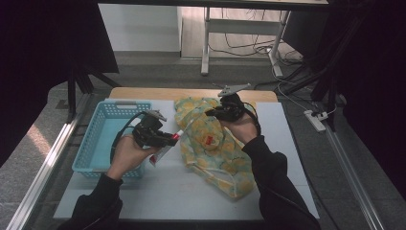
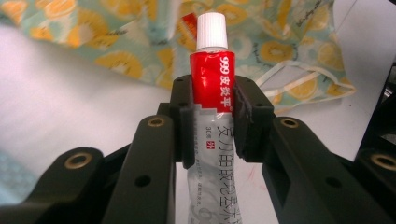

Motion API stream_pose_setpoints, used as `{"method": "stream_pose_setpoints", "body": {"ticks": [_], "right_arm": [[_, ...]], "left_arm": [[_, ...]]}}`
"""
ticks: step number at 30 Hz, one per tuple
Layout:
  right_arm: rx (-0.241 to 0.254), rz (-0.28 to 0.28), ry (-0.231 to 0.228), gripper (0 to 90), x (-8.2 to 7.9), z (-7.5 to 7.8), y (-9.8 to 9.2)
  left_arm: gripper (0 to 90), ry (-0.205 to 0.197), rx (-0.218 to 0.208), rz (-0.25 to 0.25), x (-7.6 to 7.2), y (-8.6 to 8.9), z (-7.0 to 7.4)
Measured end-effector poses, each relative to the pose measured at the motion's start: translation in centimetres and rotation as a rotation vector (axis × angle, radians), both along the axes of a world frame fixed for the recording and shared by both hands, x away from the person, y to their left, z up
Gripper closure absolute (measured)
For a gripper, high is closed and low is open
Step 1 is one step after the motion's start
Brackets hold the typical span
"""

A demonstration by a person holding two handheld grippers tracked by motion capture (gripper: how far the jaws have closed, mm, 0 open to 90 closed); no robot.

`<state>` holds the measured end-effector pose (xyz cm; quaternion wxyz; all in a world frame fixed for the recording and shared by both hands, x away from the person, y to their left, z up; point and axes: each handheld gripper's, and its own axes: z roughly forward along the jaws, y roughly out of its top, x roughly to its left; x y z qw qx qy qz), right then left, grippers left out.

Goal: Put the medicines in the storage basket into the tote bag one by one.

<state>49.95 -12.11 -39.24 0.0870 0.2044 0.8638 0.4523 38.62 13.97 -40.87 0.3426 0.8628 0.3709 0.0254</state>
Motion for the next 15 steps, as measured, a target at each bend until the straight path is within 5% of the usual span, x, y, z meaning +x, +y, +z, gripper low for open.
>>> {"method": "stream_pose_setpoints", "body": {"ticks": [15], "right_arm": [[-0.006, 0.000, 0.003, 89.3, 0.0, -0.2, 0.1]], "left_arm": [[72.0, -0.008, 0.024, -0.036, 1.8, -5.3, -1.7]]}}
